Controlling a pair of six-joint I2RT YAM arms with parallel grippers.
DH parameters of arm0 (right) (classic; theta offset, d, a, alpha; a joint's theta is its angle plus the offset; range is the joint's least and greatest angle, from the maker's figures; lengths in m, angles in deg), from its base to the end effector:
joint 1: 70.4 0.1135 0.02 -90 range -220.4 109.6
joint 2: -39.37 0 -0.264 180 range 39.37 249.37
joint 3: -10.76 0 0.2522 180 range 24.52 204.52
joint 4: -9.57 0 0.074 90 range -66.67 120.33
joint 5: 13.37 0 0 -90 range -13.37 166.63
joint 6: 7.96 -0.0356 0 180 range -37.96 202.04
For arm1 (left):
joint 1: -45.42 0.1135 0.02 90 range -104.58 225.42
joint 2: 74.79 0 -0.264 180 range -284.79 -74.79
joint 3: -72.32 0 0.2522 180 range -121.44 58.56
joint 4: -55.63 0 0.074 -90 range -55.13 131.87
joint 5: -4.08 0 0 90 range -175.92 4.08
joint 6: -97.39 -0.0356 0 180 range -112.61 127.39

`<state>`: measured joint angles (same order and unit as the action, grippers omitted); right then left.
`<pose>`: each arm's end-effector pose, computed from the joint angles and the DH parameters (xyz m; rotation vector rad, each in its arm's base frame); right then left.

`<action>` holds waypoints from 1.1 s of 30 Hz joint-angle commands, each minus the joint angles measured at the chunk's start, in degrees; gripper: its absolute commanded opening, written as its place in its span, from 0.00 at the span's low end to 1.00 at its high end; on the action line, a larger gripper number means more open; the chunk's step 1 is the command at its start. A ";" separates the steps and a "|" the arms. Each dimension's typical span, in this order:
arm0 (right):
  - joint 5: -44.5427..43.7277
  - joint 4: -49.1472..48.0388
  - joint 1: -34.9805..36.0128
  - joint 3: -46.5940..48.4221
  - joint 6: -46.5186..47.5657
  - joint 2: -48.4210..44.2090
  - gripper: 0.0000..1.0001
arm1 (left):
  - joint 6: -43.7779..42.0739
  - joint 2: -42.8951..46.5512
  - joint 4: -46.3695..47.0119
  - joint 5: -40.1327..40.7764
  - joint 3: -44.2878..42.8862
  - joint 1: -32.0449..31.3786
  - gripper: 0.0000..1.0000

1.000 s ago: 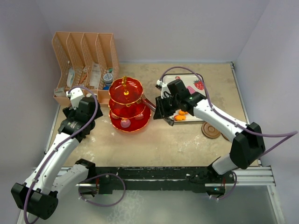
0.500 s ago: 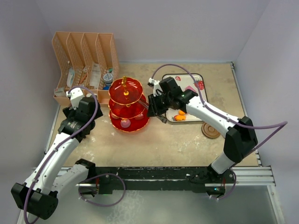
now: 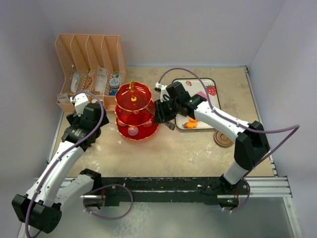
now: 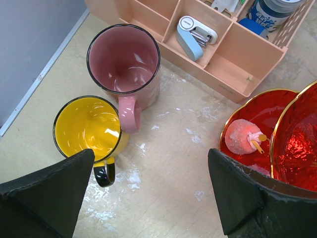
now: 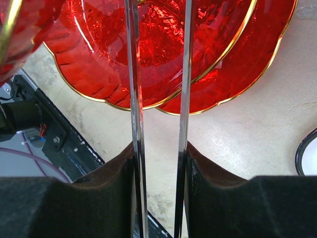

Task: Serve the afternoon tea
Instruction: Place the desert on the desert table.

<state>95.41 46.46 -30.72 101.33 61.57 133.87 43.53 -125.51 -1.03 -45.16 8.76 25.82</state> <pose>0.2804 0.2475 0.2890 -0.5806 2.3402 0.8954 0.1695 -0.0357 0.3040 -0.6338 2.0387 0.2723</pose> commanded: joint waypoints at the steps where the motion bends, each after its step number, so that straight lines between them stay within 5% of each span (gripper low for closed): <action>1: 1.03 -2.43 0.30 2.37 -0.09 -0.95 0.40 | -0.69 0.21 1.50 1.17 -1.02 -0.22 0.94; 11: 1.76 -2.61 0.29 1.70 -0.47 -2.25 0.42 | -0.65 0.13 1.46 1.02 -0.98 -0.19 0.94; 33: -13.30 3.48 0.30 -7.35 -5.31 -17.69 0.39 | -0.28 0.35 1.15 1.00 -0.91 -0.27 0.94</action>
<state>85.99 48.14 -30.66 95.11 58.46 121.04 43.57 -125.51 -1.05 -45.16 8.76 25.82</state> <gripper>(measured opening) 0.399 0.941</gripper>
